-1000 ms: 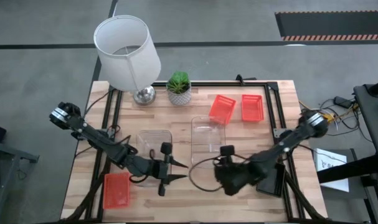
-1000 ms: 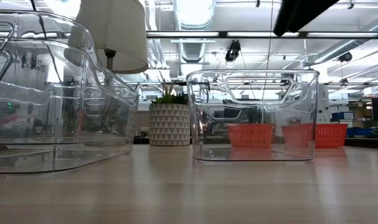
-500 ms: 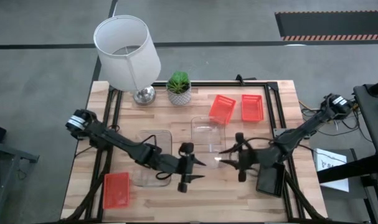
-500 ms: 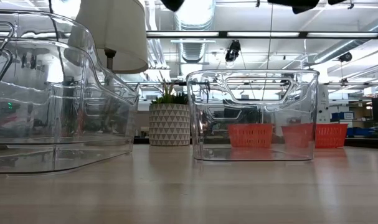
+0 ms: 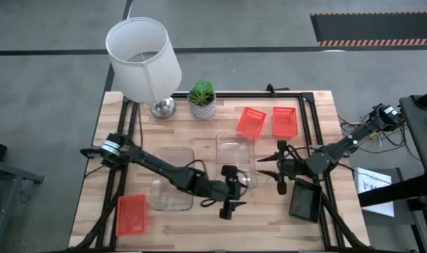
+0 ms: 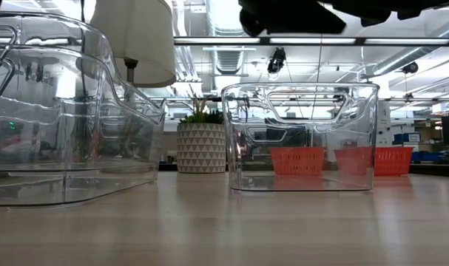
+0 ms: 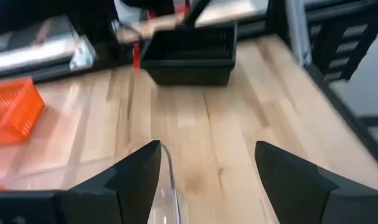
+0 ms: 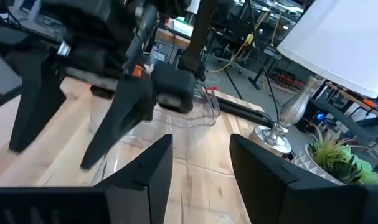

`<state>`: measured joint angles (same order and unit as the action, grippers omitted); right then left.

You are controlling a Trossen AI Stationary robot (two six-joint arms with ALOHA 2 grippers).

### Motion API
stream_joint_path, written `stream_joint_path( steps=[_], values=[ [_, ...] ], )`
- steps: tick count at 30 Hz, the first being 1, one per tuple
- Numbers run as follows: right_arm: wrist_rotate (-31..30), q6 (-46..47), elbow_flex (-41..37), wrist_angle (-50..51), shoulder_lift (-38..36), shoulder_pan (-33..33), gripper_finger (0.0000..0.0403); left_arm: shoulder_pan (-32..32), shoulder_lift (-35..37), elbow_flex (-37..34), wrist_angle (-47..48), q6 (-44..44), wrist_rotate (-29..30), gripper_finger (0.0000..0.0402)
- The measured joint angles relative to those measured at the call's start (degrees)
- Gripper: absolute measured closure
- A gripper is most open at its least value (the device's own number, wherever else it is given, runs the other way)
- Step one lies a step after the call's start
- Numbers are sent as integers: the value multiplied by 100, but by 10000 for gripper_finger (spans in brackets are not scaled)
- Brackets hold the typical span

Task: Stack baskets by color
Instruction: Stack the right transparent bin on the left stacked transparent bins

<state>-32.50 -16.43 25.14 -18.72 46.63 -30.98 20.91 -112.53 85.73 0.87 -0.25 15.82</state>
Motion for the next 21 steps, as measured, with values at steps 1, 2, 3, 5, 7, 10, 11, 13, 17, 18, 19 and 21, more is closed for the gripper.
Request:
stream_joint_path(
  steps=[1,2,3,5,7,10,11,13,17,18,19,21],
  values=[
    [4,1,-23,11,-49,0,250,-30,-120,213,237,-66,-49,159],
    [5,1,-52,49,-94,0,251,-52,-225,421,501,-91,-97,159],
    [4,15,-77,62,-120,0,251,-68,-332,606,787,-93,-123,160],
    [7,59,-91,78,-179,0,253,-105,-548,971,1274,-61,-160,160],
    [3,160,-102,168,-217,0,255,-134,-695,1219,1686,-46,-170,160],
    [3,261,-104,315,-243,-4,254,-181,-822,1373,1940,-44,-178,160],
    [1,298,-104,326,-241,-12,253,-191,-826,1361,1995,-44,-178,160],
    [0,350,-104,383,-243,-11,252,-209,-826,1280,1956,-49,-180,160],
    [-1,491,-97,600,-251,-14,256,-218,-830,1148,1970,-88,-180,160],
    [-1,537,-81,739,-270,-15,258,-216,-830,1143,1971,-90,-180,160],
    [-1,627,-63,905,-306,-15,259,-216,-830,1143,1958,-88,-180,160],
    [-3,779,-32,1152,-369,-15,262,-216,-830,1143,1937,-88,-178,160]
  ],
)
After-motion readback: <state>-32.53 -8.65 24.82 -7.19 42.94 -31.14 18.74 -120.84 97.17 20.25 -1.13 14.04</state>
